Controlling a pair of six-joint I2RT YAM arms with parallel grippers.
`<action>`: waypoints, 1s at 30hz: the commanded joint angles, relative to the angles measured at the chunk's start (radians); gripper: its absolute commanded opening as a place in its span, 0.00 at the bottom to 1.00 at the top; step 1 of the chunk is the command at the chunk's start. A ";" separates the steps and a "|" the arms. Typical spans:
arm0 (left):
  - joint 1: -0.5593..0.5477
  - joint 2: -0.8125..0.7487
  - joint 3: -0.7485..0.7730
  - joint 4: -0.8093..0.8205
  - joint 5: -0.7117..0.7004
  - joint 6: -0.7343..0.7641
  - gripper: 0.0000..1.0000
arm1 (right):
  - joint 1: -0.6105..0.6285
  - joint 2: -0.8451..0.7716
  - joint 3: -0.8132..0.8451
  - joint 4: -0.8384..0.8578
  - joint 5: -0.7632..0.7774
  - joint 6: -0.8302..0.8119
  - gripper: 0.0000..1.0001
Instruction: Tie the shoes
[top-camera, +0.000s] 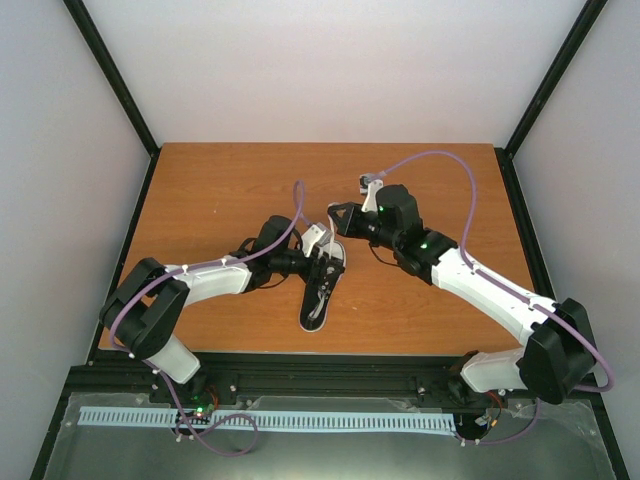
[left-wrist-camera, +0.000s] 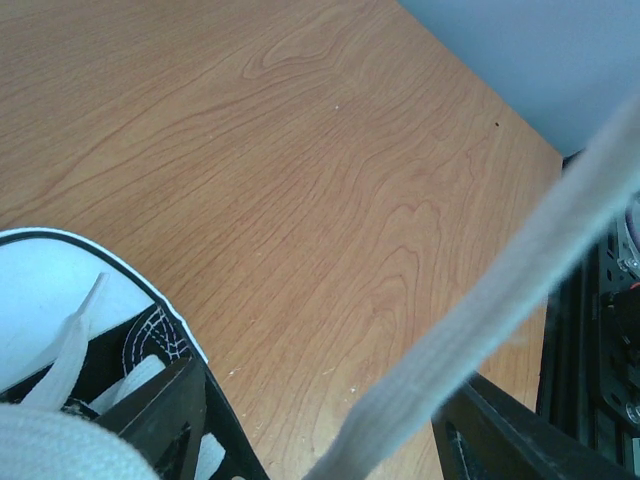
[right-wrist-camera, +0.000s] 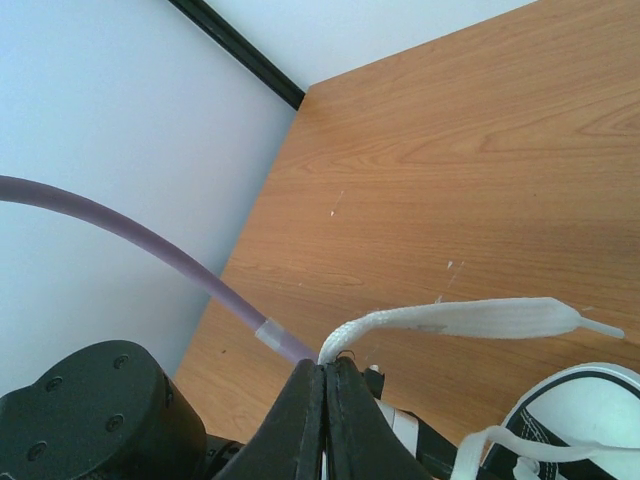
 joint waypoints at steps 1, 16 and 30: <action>-0.012 -0.014 0.043 -0.018 0.037 0.045 0.62 | 0.016 0.023 0.035 0.016 0.006 0.006 0.03; -0.030 -0.026 -0.010 0.023 0.099 0.061 0.22 | 0.015 0.082 0.123 -0.097 0.041 -0.009 0.03; -0.030 -0.057 -0.048 0.015 0.106 0.064 0.01 | -0.003 0.255 0.224 -0.118 -0.120 -0.075 0.03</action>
